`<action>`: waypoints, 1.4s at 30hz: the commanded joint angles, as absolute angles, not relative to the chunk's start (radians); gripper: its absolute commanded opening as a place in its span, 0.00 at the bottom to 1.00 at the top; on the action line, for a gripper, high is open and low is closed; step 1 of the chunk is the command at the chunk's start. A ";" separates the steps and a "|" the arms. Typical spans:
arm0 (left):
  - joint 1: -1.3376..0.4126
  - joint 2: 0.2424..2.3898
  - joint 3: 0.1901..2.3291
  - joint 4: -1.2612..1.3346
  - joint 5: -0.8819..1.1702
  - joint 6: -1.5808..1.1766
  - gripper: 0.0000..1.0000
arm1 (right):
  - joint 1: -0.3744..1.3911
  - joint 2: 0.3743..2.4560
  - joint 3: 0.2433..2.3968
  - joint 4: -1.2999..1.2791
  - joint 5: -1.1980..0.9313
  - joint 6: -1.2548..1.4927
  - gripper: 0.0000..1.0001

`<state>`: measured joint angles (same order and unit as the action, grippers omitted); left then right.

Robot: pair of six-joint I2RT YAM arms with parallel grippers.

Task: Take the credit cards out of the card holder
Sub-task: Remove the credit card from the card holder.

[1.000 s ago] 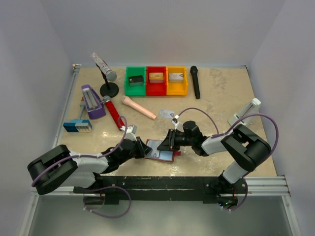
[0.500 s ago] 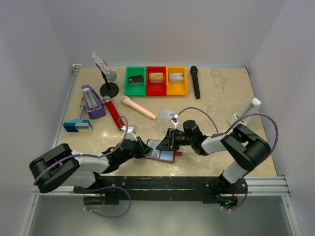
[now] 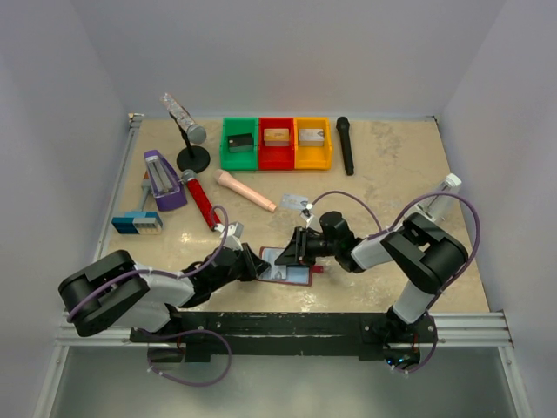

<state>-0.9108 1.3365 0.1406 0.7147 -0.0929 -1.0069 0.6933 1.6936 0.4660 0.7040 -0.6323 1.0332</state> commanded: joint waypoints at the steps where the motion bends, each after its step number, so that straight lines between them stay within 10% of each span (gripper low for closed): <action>1: -0.922 1.376 0.118 0.701 -0.006 -1.008 0.15 | 0.707 1.700 0.515 0.775 -0.681 1.051 0.34; 22: -0.922 1.355 0.064 0.678 -0.080 -1.058 0.27 | 0.692 1.560 0.471 0.643 -0.677 0.983 0.25; 42: -0.922 1.374 0.055 0.692 -0.083 -1.063 0.10 | 0.672 1.509 0.463 0.572 -0.676 0.950 0.21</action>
